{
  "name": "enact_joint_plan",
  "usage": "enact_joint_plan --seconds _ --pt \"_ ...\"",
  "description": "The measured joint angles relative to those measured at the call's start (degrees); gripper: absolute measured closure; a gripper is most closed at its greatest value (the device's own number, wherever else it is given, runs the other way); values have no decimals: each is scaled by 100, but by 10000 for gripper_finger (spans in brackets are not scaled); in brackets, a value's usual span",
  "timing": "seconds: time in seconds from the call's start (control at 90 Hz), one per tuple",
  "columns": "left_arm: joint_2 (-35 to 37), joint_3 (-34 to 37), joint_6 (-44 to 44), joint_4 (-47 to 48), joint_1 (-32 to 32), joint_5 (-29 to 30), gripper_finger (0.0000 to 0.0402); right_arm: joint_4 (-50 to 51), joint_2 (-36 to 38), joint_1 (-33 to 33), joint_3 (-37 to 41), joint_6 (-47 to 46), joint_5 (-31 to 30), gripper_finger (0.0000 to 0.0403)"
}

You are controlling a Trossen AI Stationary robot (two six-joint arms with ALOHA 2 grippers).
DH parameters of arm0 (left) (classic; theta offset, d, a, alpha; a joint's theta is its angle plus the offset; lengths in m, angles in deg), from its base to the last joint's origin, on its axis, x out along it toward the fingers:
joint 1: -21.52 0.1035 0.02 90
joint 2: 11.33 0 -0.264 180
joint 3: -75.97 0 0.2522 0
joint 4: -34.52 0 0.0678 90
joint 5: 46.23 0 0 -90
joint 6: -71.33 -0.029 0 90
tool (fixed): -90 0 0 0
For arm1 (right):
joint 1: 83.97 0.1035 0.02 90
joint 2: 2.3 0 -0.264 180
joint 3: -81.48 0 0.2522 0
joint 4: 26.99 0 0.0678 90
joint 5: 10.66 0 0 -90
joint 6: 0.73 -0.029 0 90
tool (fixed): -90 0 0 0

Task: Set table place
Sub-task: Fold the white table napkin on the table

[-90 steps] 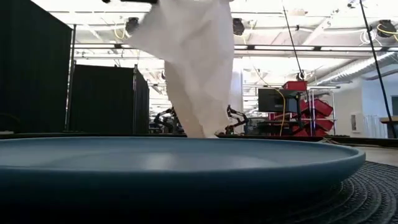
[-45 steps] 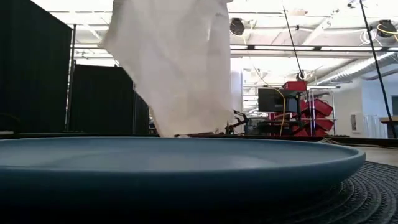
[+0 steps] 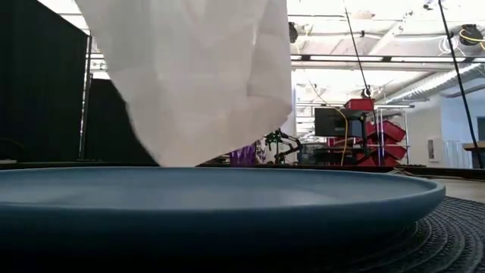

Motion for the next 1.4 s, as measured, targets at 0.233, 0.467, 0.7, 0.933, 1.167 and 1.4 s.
enact_joint_plan --seconds 0.233,0.467,0.7,0.933,1.167,1.4 --pt "-914 -1226 4 786 -861 373 401 -12 -1 1019 2 -54 -991 403" --pt "-1550 -2279 7 1309 -1449 643 401 -38 18 1667 -83 -98 -1643 403" --pt "-1937 -1871 1426 2855 -1316 581 401 -19 18 1720 -83 -36 -1782 403" --pt "-2559 -1785 1197 3403 -1029 519 402 -17 18 1584 -85 2 -1740 403" --pt "-3400 -1785 1356 2827 -336 116 402 -9 18 1576 -90 49 -1757 403" --pt "-4095 -1785 583 1914 265 -500 379 25 18 1475 -92 56 -1762 403"
